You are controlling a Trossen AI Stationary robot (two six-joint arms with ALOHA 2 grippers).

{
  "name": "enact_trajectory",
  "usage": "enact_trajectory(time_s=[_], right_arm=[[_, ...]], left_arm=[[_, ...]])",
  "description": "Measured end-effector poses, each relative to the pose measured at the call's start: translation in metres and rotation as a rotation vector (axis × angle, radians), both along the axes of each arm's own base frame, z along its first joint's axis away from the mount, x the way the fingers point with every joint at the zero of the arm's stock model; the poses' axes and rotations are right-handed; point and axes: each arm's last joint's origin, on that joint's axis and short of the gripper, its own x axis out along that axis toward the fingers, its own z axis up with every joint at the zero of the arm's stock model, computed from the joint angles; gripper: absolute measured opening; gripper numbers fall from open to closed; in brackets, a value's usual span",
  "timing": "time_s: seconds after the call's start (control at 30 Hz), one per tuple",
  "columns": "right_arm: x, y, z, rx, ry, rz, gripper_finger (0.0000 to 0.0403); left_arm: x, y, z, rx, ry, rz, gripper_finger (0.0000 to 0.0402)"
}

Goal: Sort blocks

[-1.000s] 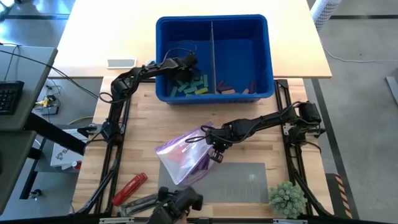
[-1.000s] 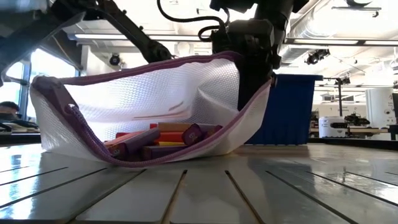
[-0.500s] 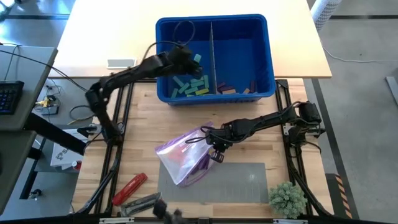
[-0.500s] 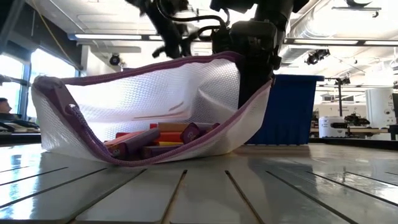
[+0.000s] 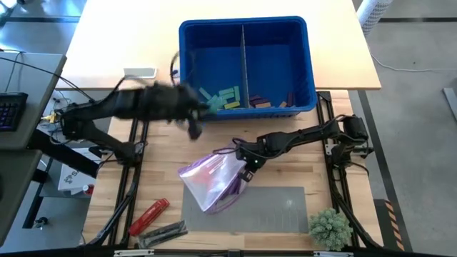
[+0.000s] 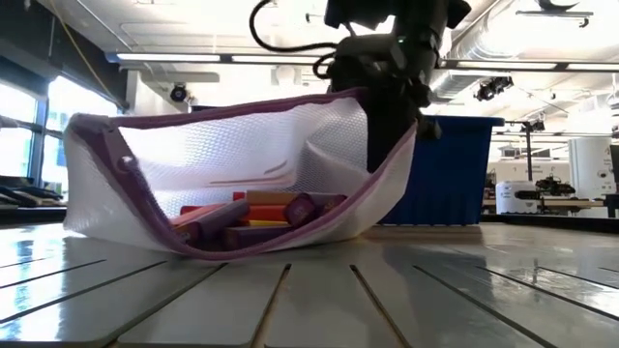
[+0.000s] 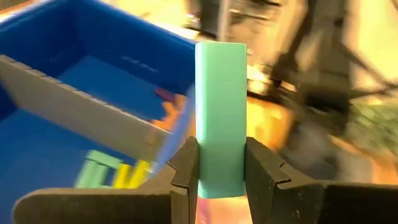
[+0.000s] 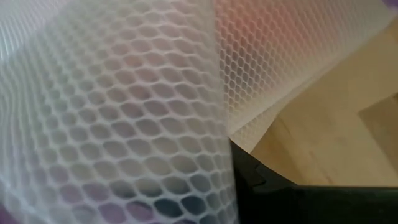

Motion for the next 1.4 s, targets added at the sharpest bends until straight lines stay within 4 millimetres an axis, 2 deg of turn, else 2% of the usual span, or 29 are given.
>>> enact_trajectory(time_s=[0.23, 0.37, 0.5, 0.63, 0.77, 0.9, 1.13, 1.23, 1.4], right_arm=[[0.005, -0.015, 0.002, 0.095, -0.027, -0.094, 0.0000], [0.007, -0.022, 0.003, 0.102, -0.053, -0.106, 0.0000], [0.008, -0.029, 0.003, 0.137, -0.062, -0.108, 0.0000], [0.008, -0.034, 0.003, 0.162, -0.060, -0.134, 0.0000], [0.010, -0.038, 0.004, 0.192, -0.073, -0.167, 0.0000], [0.011, -0.038, 0.005, 0.197, -0.087, -0.165, 0.0000], [0.012, -0.032, 0.005, 0.191, -0.101, -0.154, 0.0000], [0.012, -0.030, 0.005, 0.180, -0.101, -0.151, 0.0000], [0.012, -0.026, 0.005, 0.176, -0.101, -0.143, 0.0000]], left_arm=[[-0.011, -0.099, -0.012, -0.020, 0.046, -0.128, 0.0058], [-0.019, -0.154, -0.026, -0.030, 0.048, -0.143, 0.0058], [-0.021, -0.193, -0.043, -0.077, 0.023, -0.107, 0.0058], [-0.003, -0.222, -0.075, -0.078, 0.087, -0.090, 0.0058], [0.025, -0.235, -0.113, -0.055, 0.192, -0.070, 0.0058], [0.052, -0.238, -0.149, -0.065, 0.291, -0.047, 0.0058], [0.099, -0.234, -0.187, -0.199, 0.291, -0.044, 0.0058], [0.110, -0.227, -0.201, -0.248, 0.304, 0.020, 0.0058], [0.117, -0.217, -0.227, -0.190, 0.371, 0.131, 0.0058]])
